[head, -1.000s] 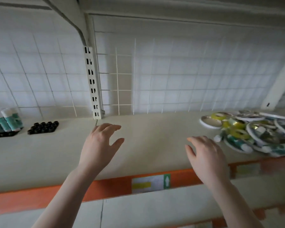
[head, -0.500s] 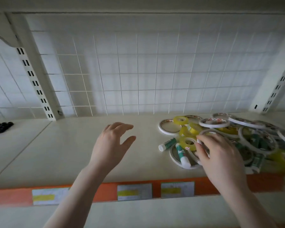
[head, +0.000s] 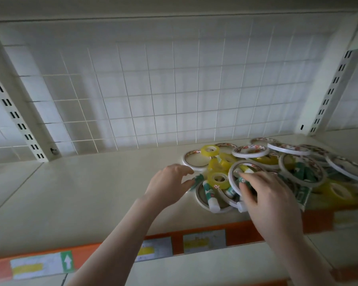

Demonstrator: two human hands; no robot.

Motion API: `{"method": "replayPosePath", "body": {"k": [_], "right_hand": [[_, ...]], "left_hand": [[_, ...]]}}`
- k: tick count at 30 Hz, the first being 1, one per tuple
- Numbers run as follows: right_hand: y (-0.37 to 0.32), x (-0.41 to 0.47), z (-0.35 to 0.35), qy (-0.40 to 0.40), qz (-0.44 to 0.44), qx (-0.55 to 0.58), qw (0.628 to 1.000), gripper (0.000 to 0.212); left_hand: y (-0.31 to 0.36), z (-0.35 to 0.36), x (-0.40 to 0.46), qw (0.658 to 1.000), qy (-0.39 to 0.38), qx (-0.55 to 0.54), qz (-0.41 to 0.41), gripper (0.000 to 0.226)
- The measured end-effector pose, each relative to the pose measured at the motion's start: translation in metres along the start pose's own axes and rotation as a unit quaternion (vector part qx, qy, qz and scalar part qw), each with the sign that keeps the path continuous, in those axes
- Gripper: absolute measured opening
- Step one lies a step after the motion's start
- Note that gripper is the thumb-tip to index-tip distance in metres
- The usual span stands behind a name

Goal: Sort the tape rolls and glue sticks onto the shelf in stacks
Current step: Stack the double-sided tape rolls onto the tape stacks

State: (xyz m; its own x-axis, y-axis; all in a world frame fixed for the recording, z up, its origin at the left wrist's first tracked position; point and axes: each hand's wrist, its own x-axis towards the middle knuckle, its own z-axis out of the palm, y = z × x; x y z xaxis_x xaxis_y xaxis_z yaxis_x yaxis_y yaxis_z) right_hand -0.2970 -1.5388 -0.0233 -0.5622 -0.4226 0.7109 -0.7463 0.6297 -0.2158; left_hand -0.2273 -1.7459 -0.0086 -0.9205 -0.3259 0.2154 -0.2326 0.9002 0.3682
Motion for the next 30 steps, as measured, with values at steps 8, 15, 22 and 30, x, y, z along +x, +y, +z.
{"method": "replayPosePath", "body": {"k": [8,15,22,30], "right_hand": [[0.007,-0.009,-0.002,-0.012,0.009,-0.015,1.000,0.018],[0.007,-0.008,0.001,-0.076,0.011,-0.014,0.997,0.012],[-0.001,0.014,0.000,-0.128,0.018,0.007,0.992,0.016],[-0.007,0.017,0.000,-0.178,0.040,-0.033,0.983,0.011]], "left_hand": [[0.003,0.007,0.009,1.000,0.003,-0.017,0.009,0.032],[0.008,0.010,0.011,0.999,0.012,-0.041,0.011,0.032],[0.008,0.008,0.008,0.998,0.029,-0.052,0.005,0.030],[0.002,0.003,0.003,0.997,0.051,-0.057,-0.007,0.026]]}}
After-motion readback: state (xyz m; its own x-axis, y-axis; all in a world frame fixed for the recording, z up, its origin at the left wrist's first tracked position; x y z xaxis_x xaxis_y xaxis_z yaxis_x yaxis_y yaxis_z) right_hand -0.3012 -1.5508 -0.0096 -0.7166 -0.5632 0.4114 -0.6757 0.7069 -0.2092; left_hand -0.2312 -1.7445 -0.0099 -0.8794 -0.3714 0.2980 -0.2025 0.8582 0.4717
